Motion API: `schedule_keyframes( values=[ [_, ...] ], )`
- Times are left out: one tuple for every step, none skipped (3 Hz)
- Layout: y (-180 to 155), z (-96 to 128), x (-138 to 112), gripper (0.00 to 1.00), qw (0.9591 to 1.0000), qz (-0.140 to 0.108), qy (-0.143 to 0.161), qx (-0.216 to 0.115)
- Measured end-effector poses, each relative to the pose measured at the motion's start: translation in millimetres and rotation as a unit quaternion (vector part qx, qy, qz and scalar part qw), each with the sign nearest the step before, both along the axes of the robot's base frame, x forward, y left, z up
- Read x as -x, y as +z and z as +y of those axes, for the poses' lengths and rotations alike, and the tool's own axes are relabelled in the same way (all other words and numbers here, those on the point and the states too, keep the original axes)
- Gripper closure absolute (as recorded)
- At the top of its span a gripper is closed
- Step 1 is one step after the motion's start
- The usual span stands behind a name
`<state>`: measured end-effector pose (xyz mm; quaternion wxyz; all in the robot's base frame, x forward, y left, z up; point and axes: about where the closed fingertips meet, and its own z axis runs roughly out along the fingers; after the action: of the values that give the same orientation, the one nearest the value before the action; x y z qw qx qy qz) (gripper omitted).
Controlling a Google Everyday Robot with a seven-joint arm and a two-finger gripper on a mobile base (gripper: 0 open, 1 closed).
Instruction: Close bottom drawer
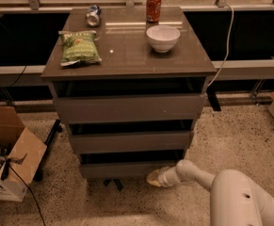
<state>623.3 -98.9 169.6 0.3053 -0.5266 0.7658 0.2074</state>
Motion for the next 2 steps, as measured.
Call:
schedule_keyframes(
  values=[
    [7,4,-33,1.0,0.9996,-0.029,-0.002,-0.003],
    [16,-5,-61,0.87,0.9985,-0.053,-0.012,0.0]
  ],
)
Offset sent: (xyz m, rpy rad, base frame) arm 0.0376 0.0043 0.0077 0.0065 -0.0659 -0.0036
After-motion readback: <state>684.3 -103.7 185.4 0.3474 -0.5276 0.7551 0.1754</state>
